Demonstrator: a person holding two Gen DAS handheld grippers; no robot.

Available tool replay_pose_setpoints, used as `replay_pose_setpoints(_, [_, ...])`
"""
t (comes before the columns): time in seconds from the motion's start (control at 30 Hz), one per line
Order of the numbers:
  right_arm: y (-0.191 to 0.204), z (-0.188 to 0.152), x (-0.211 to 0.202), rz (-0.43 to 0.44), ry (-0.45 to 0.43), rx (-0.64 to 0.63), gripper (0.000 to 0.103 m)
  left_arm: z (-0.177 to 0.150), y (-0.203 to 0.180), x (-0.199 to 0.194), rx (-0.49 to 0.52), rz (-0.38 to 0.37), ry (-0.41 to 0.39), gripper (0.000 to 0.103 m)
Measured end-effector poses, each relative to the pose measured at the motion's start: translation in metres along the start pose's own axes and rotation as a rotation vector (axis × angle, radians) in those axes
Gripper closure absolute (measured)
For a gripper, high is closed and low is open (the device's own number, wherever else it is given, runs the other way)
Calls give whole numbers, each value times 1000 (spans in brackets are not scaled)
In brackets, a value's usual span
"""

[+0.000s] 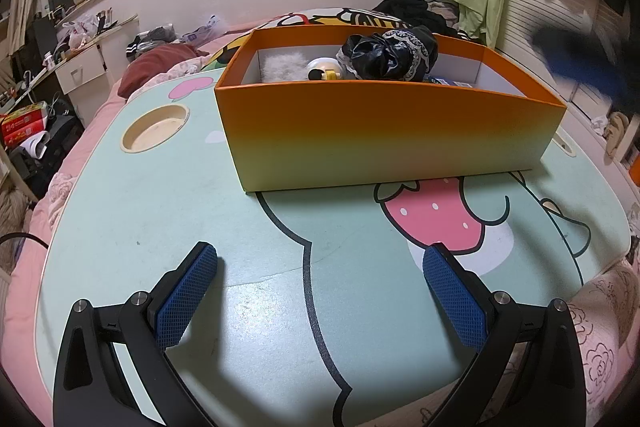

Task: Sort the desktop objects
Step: 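Lift the black lace-trimmed cloth bag from the box with the right gripper, set it on the table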

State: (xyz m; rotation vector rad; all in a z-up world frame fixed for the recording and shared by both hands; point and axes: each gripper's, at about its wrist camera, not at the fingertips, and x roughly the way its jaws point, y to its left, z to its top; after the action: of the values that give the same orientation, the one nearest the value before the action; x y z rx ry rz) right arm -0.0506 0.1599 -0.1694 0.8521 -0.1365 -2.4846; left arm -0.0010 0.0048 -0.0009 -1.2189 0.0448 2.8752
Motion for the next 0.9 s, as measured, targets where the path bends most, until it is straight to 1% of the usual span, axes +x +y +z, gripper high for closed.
replay_pose_setpoints(0.03, [5,18,15,16,30,14,38,0,-1,0,0,0,0,1])
replay_pose_setpoints(0.07, [6,24,26,19,47,29,24,0,-1,0,0,0,0,1])
replay_pose_setpoints(0.1, [7,34,39,14,68,55,19,0,-1,0,0,0,0,1])
replay_pose_setpoints(0.13, [7,42,55,-8,89,83,16,0,-1,0,1,1,0,1])
replay_pose_setpoints(0.2, [4,49,84,-53,152,109,16,0,-1,1,2,-1,-1,1])
replay_pose_setpoints(0.23, [3,50,104,-80,205,116,19,-1,0,1,3,-3,-1,1])
replay_pose_setpoints(0.27, [0,48,123,-103,264,126,51,-1,1,1,3,-4,-1,1])
replay_pose_setpoints(0.3, [-8,45,128,-108,281,137,66,-1,1,1,3,-4,-1,1])
replay_pose_setpoints(0.33, [-13,44,126,-91,263,152,68,-1,1,1,4,-5,-1,1])
replay_pose_setpoints(0.37, [-17,44,115,-70,229,165,78,-1,1,1,4,-7,-2,1])
replay_pose_setpoints(0.4, [-20,45,105,-47,200,173,79,0,2,1,3,-8,-2,1])
replay_pose_setpoints(0.47, [-19,50,61,29,82,196,79,0,4,1,2,-9,-3,1])
replay_pose_setpoints(0.53, [-15,51,10,78,-39,186,79,0,4,1,2,-8,-3,1])
replay_pose_setpoints(0.57, [-12,49,-14,94,-80,172,79,0,4,0,2,-9,-2,1])
replay_pose_setpoints(0.6, [-10,46,-33,105,-104,153,79,0,4,0,2,-9,-2,1])
replay_pose_setpoints(0.63, [-8,34,-54,120,-117,127,79,0,4,0,2,-9,-3,1])
replay_pose_setpoints(0.67, [-5,30,-62,126,-108,115,79,-1,4,0,2,-9,-4,1])
replay_pose_setpoints(0.7, [-4,19,-69,131,-90,103,79,-1,4,-1,1,-10,-4,1])
replay_pose_setpoints(0.77, [-4,-8,-70,131,-27,85,79,-2,3,-1,-2,-10,-8,1])
replay_pose_setpoints(0.83, [-8,-35,-51,99,69,82,79,-3,3,-3,-9,-6,-13,1])
replay_pose_setpoints(0.9, [-14,-53,-25,34,132,92,79,-4,5,-5,-27,0,-21,1])
